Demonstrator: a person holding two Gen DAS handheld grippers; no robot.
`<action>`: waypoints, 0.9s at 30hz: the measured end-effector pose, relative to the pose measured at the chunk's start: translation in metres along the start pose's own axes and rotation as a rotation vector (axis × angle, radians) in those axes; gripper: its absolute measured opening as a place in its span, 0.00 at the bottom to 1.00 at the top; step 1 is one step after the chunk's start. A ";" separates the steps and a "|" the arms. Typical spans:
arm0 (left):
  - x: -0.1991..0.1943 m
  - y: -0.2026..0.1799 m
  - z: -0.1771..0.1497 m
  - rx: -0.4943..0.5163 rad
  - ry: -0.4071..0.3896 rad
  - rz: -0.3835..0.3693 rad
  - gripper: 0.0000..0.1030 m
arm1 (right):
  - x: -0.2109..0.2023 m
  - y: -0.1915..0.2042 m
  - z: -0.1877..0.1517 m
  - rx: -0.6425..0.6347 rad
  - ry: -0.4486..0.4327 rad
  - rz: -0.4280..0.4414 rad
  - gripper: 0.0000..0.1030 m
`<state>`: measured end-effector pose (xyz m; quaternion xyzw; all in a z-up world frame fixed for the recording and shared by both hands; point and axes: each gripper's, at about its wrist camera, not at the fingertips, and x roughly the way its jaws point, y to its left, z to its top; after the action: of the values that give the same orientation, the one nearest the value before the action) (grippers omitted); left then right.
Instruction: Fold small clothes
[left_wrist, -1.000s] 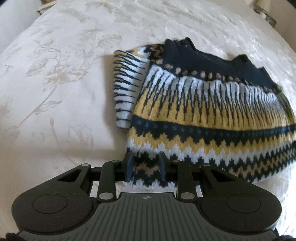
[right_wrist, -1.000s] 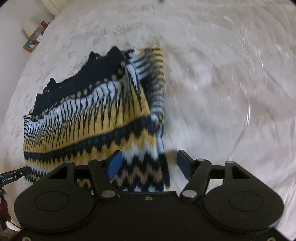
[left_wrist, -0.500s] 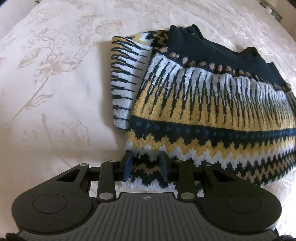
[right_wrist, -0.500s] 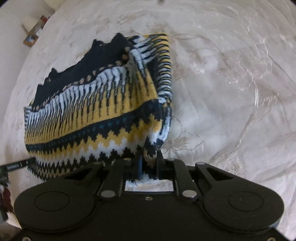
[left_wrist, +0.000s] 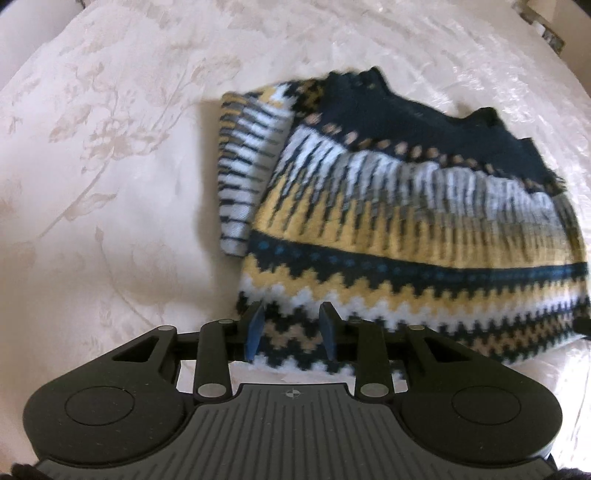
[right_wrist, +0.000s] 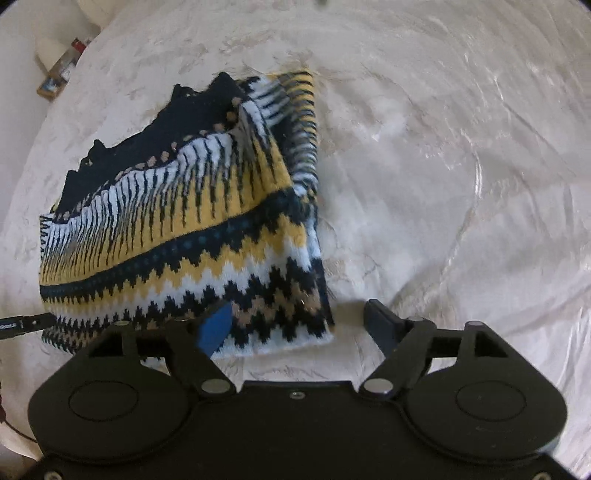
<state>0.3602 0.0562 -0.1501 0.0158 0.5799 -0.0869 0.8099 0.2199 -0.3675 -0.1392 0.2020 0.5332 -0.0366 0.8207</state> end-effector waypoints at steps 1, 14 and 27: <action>-0.002 -0.004 0.000 0.006 -0.007 -0.004 0.31 | -0.001 -0.003 -0.002 0.014 0.005 0.015 0.96; 0.011 -0.079 0.041 0.031 -0.066 -0.097 0.57 | 0.015 -0.003 -0.008 -0.011 0.015 0.020 1.00; 0.075 -0.122 0.073 0.102 0.007 -0.022 0.64 | 0.012 -0.041 0.006 0.125 0.064 0.202 1.00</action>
<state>0.4328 -0.0826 -0.1878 0.0511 0.5775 -0.1250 0.8051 0.2191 -0.4053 -0.1598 0.3065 0.5327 0.0197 0.7886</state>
